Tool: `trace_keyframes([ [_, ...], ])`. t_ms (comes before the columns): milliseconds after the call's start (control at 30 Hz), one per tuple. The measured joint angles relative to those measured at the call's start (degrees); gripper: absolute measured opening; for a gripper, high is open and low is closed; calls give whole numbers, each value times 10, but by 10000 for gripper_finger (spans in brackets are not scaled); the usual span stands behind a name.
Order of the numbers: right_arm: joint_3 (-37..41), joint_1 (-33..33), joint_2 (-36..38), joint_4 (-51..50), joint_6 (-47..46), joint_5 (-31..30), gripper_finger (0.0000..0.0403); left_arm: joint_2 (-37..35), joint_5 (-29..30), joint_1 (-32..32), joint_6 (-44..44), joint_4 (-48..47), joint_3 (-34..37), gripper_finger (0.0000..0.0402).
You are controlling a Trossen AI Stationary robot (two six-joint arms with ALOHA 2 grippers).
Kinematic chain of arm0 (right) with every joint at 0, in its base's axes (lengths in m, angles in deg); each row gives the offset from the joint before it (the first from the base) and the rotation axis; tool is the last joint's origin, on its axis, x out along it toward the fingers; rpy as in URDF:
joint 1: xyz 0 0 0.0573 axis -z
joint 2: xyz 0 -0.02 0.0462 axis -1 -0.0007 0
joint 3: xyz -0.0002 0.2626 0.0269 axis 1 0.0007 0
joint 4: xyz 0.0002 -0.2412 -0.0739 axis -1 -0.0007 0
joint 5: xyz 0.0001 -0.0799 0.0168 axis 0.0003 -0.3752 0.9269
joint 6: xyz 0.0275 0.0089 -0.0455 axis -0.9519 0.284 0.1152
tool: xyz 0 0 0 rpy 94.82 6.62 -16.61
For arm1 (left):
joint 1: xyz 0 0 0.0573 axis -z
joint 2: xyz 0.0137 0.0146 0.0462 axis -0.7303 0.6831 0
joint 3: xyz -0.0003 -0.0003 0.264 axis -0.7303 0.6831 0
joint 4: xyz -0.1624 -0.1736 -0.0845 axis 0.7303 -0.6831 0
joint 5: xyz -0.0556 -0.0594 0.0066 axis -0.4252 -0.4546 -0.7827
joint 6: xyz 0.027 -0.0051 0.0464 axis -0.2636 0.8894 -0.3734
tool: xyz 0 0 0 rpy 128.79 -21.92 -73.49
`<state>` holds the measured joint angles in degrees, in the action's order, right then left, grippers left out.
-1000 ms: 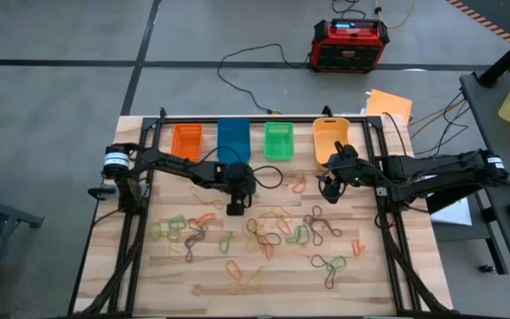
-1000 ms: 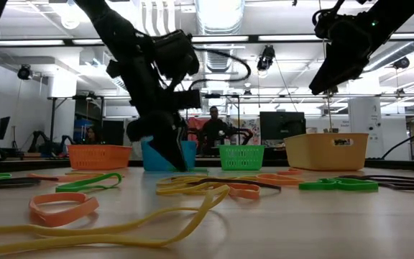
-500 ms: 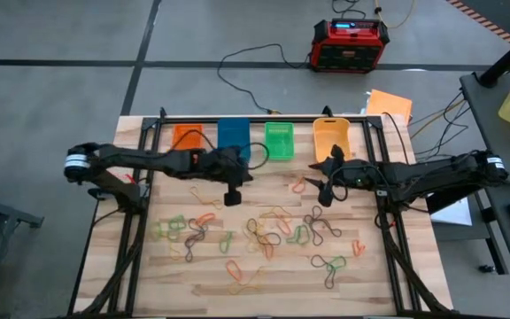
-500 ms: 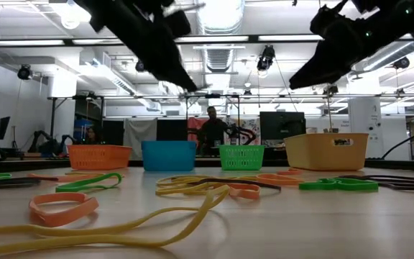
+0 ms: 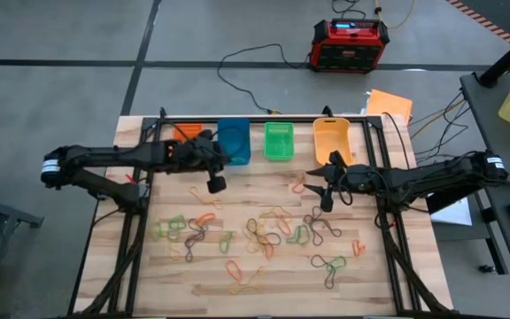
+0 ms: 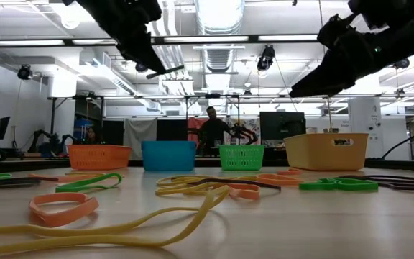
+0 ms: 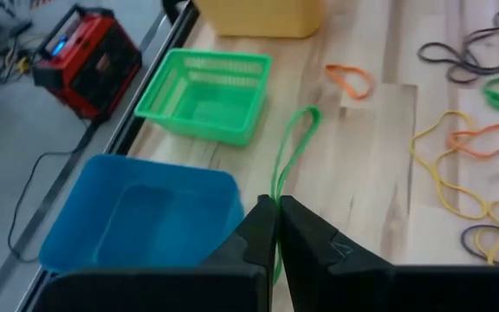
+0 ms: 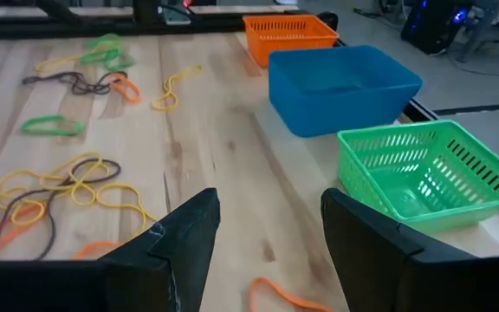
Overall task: Sort rubber bands into baskets
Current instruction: Put the green rubber band into the orange bin
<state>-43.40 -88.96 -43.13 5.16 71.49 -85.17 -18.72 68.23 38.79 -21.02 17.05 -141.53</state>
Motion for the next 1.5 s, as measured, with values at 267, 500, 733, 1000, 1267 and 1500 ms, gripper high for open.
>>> trace_keyframes([
  [267, 1, 0, 0, 1, -7, 0, 199, 11, 0, -55, 0, -28, 1, 0],
  [500, 1, 0, 0, 1, -7, 0, 199, 19, -9, -147, 17, -68, 1, 0],
  [733, 1, 0, 0, 1, -7, -4, 199, 20, -11, -240, 27, -135, 2, 0],
  [1000, 1, 0, 0, 1, -7, -4, 199, 20, -1, -333, 61, -153, 23, 0],
  [1267, 1, 0, 0, 1, -14, -5, 199, 20, 24, -364, 117, -142, 100, 0],
  [1500, 1, 0, 0, 1, -17, -5, 199, 20, 26, -364, 114, -118, 138, 0],
])
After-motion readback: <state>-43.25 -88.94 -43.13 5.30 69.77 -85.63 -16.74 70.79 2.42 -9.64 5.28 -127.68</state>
